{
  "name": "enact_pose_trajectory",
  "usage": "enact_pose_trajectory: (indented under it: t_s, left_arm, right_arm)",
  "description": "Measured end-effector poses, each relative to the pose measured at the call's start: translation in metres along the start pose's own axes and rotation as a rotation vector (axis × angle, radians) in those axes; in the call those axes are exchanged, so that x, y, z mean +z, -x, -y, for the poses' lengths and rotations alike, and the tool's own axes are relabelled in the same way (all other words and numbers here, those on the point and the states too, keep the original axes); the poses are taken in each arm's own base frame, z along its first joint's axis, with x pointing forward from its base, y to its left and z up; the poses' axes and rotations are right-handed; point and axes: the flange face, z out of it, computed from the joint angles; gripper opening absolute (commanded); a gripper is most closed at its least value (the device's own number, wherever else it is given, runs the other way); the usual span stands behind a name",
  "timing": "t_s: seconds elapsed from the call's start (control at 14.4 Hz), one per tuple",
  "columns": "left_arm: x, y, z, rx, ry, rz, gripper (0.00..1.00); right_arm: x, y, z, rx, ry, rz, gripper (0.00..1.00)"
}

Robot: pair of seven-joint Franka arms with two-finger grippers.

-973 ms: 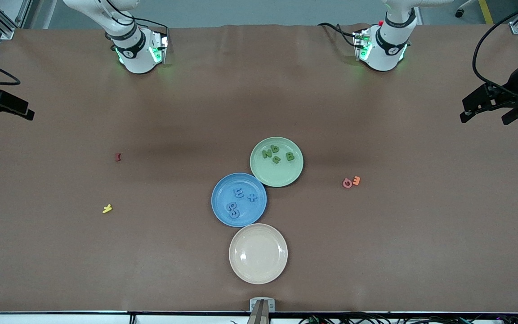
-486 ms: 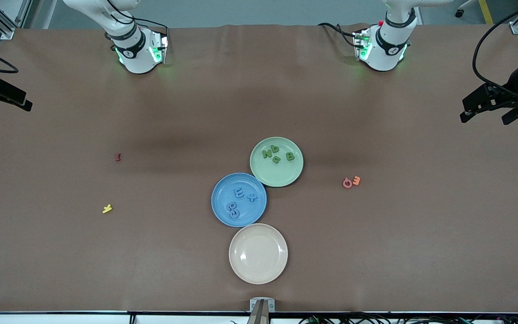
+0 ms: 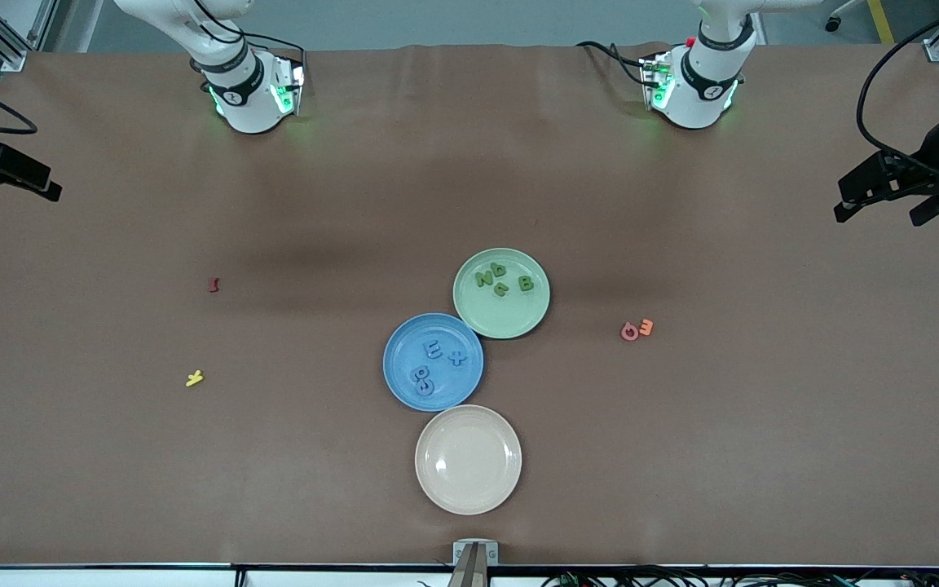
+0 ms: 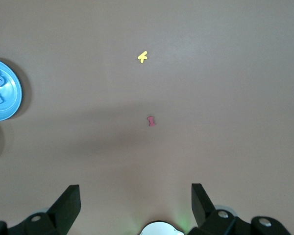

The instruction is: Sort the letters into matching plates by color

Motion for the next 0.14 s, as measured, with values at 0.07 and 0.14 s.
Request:
enact_pose_trajectory:
  t_s: [0.07,0.14]
  left_arm:
    - [0.0000,0.0000,0.0000,0.000,0.000,0.000,1.00]
    - [0.0000,0.0000,0.0000,0.000,0.000,0.000,1.00]
  right_arm:
    - [0.0005,0.0000,0.0000,0.000,0.000,0.001,1.00]
    - [0.0017,0.0000,-0.0001,0.000,0.000,0.003,1.00]
